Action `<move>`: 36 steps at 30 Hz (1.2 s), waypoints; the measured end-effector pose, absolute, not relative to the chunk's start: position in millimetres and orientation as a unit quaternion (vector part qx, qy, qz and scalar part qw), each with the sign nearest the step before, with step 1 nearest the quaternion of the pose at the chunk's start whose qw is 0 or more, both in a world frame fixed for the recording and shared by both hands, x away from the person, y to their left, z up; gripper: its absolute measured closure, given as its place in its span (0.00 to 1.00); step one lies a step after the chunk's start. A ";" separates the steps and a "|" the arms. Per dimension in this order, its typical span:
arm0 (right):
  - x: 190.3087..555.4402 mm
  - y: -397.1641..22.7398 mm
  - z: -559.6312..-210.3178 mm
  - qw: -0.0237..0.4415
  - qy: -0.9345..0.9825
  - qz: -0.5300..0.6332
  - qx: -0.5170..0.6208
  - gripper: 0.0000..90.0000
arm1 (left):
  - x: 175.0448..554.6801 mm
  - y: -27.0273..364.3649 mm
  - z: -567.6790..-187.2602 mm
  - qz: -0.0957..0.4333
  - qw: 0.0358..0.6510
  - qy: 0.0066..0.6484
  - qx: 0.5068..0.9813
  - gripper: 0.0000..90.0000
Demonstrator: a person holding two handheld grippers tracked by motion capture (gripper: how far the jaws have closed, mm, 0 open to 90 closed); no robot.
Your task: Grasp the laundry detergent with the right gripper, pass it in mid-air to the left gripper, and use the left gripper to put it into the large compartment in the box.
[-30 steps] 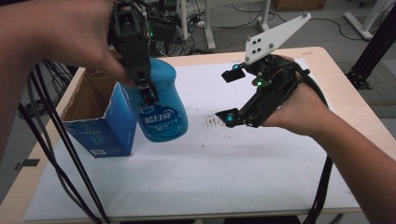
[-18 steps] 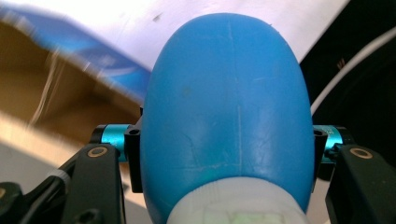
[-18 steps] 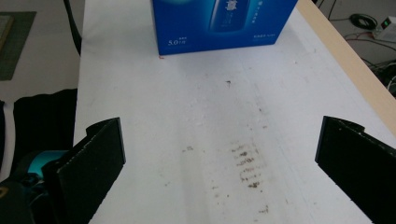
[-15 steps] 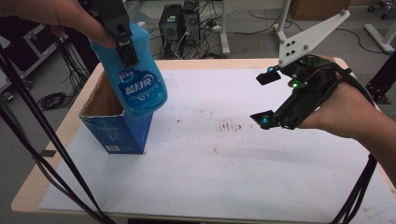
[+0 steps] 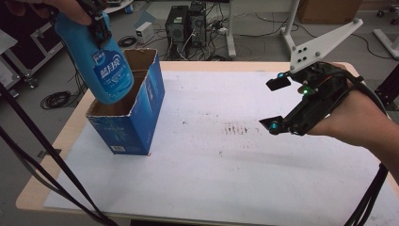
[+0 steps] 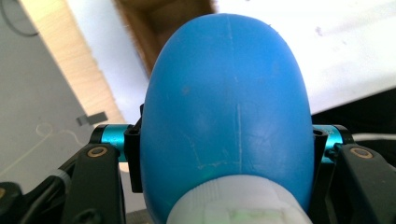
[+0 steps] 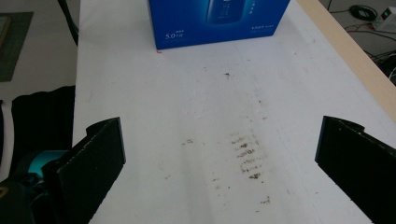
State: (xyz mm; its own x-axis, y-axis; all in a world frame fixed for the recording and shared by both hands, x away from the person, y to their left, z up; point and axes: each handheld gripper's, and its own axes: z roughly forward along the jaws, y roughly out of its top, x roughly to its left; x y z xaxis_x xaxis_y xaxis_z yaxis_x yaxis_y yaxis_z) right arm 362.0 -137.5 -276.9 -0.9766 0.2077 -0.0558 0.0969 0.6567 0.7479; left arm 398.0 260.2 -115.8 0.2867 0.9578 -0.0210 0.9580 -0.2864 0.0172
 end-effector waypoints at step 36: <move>361.9 -149.3 -287.7 0.060 0.909 0.396 0.114 0.01 | 436.8 254.6 -257.1 -0.025 -0.055 0.350 0.935 0.43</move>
